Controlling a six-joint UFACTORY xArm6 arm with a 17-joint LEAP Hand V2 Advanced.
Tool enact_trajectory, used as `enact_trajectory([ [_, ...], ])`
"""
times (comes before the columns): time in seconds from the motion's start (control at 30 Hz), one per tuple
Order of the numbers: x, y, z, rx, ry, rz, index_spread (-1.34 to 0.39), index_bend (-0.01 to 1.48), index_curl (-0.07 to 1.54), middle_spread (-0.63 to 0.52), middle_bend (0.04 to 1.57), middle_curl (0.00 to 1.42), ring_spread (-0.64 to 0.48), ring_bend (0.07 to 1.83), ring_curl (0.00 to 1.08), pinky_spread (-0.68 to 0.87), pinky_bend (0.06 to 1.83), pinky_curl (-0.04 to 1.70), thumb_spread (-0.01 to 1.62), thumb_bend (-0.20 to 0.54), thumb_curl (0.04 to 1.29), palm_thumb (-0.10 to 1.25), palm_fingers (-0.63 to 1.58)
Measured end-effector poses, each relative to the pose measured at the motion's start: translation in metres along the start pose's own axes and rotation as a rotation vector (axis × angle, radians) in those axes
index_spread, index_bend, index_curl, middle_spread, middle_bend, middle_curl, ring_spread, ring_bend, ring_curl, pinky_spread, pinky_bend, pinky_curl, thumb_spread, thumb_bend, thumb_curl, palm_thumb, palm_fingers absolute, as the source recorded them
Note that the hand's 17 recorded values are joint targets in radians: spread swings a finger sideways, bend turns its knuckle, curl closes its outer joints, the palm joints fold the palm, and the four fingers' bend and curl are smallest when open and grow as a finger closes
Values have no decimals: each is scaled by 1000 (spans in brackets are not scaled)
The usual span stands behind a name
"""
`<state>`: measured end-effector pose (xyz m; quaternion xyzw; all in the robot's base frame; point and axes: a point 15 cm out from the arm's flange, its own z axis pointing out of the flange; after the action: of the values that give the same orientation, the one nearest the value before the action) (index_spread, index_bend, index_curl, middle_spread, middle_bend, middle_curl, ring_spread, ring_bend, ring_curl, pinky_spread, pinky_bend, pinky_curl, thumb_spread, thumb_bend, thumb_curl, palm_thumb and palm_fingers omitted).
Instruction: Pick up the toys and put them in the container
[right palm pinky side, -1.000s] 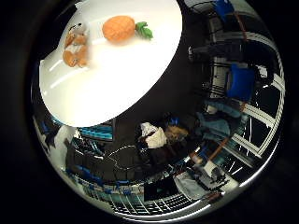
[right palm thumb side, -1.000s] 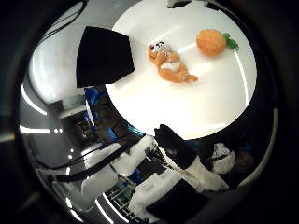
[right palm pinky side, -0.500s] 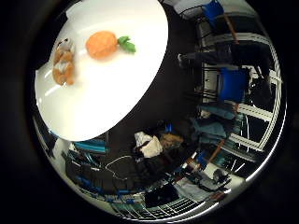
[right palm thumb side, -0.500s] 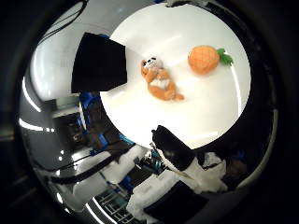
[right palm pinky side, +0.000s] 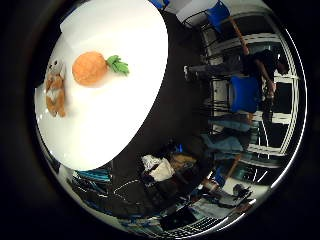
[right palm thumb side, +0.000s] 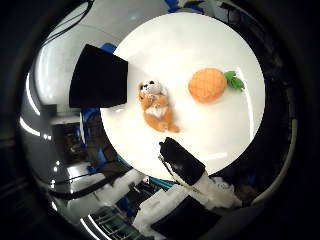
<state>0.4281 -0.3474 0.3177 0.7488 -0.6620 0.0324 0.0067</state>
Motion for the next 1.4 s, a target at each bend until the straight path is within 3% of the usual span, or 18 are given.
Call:
enact_trajectory([
  [0.67, 1, -27, 56, 17, -55, 12, -393, 166, 289, -11, 193, 311, 193, 210, 269, 394, 346, 309, 1218, -16, 297, 530, 150],
  [1.4, -42, -91, 122, -26, -81, -95, -395, 162, 285, -13, 196, 312, 187, 225, 266, 412, 329, 303, 1211, -19, 300, 546, 173],
])
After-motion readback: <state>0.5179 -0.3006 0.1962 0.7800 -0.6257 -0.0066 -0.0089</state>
